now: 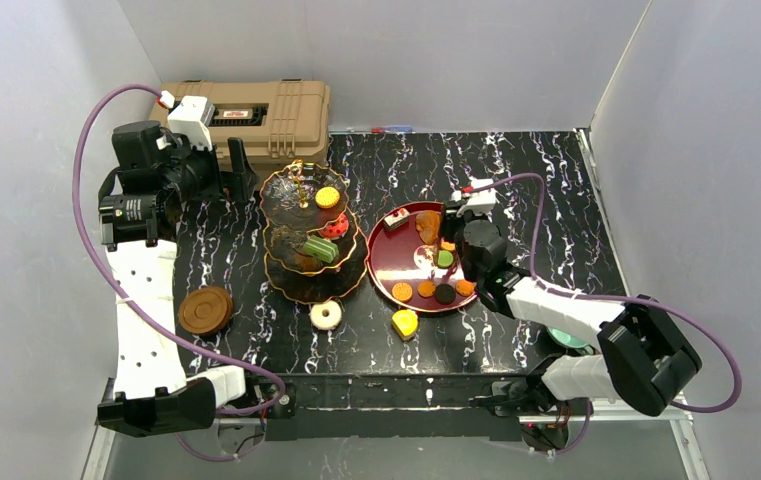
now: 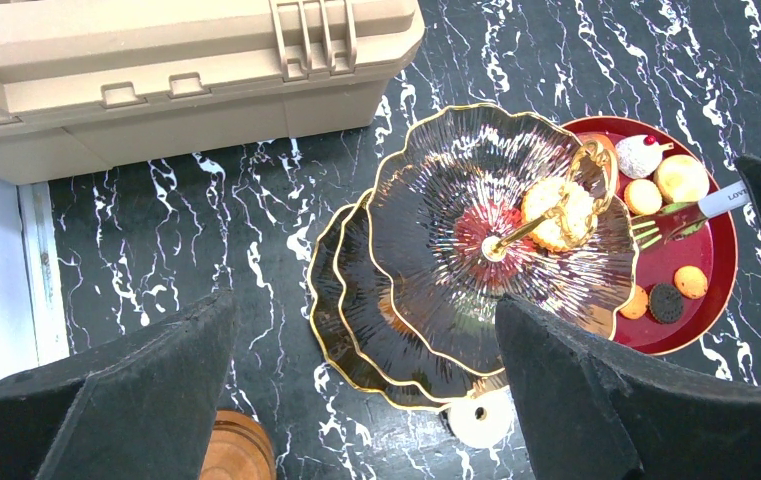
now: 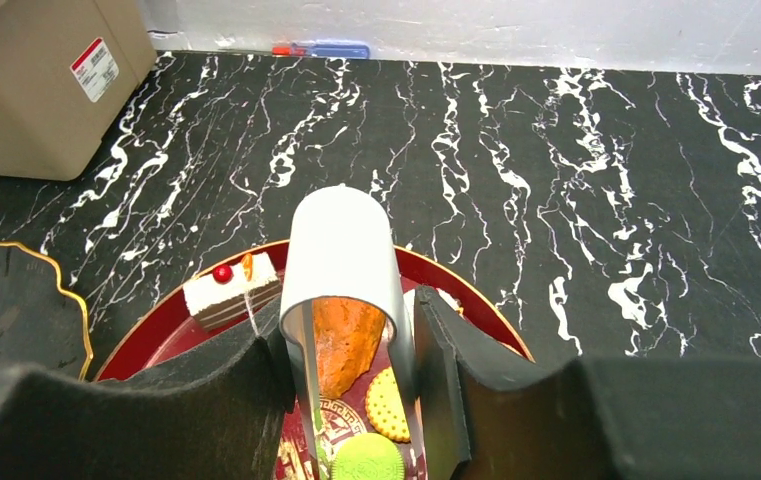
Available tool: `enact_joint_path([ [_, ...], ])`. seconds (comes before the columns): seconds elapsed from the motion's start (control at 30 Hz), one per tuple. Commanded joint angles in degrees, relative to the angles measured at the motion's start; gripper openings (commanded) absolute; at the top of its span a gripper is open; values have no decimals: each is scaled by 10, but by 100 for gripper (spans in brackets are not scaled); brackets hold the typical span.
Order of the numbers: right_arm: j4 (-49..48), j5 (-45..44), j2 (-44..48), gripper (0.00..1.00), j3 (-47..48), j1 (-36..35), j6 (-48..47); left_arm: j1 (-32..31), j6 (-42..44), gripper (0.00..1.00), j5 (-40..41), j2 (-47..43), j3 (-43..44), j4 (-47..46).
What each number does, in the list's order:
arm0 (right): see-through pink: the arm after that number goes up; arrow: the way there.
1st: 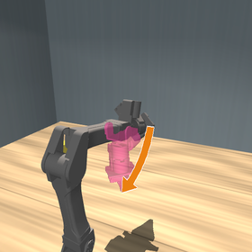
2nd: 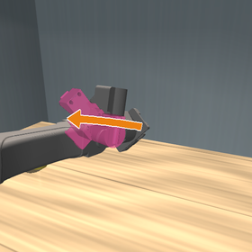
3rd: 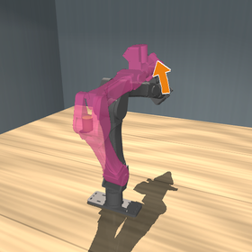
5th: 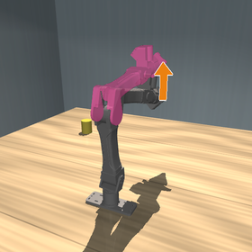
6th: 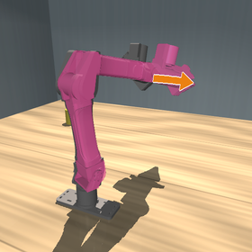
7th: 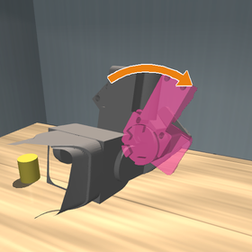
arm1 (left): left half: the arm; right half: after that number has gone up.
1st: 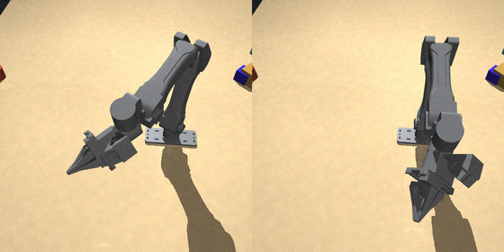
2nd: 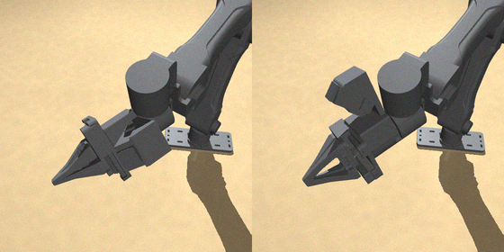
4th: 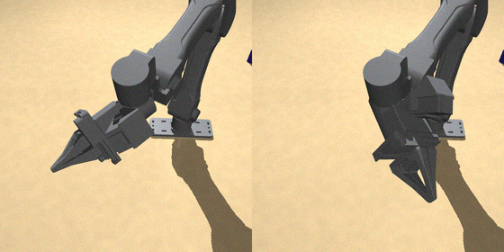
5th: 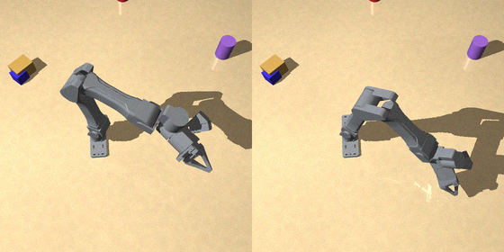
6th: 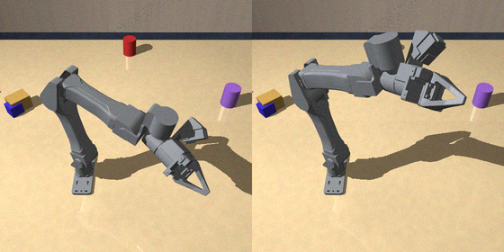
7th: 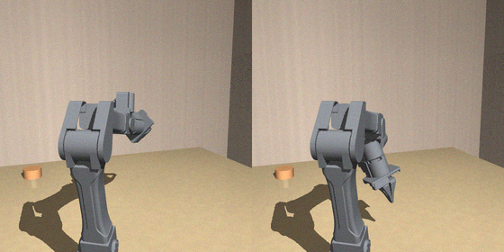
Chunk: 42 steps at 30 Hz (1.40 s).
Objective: Serve the afternoon tea
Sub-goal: Pick up the desert from the tray, then place the desert on the desert table.
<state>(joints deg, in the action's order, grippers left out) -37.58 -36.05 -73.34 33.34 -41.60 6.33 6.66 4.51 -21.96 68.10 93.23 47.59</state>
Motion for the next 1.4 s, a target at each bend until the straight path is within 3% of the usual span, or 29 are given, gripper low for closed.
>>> enact_joint_path([
  [0.0, -43, 19, -11, 49, 20, 3, 15, 3, 5, 98, -12, -6, 7, 1],
  [0.43, -25, 39, -7, 31, 34, 3, 7, 3, 5, 98, -10, -6, 7, -1],
  [0.57, 22, 71, 21, 28, 79, 2, 5, 4, 4, 98, -11, -7, 6, -1],
  [0.93, 239, 164, 9, 23, 387, -57, 2, 4, 2, 98, -6, -5, -2, -4],
  [1.37, 281, 185, -126, 23, 630, -179, -19, 4, 6, 98, 1, -11, -8, -6],
])
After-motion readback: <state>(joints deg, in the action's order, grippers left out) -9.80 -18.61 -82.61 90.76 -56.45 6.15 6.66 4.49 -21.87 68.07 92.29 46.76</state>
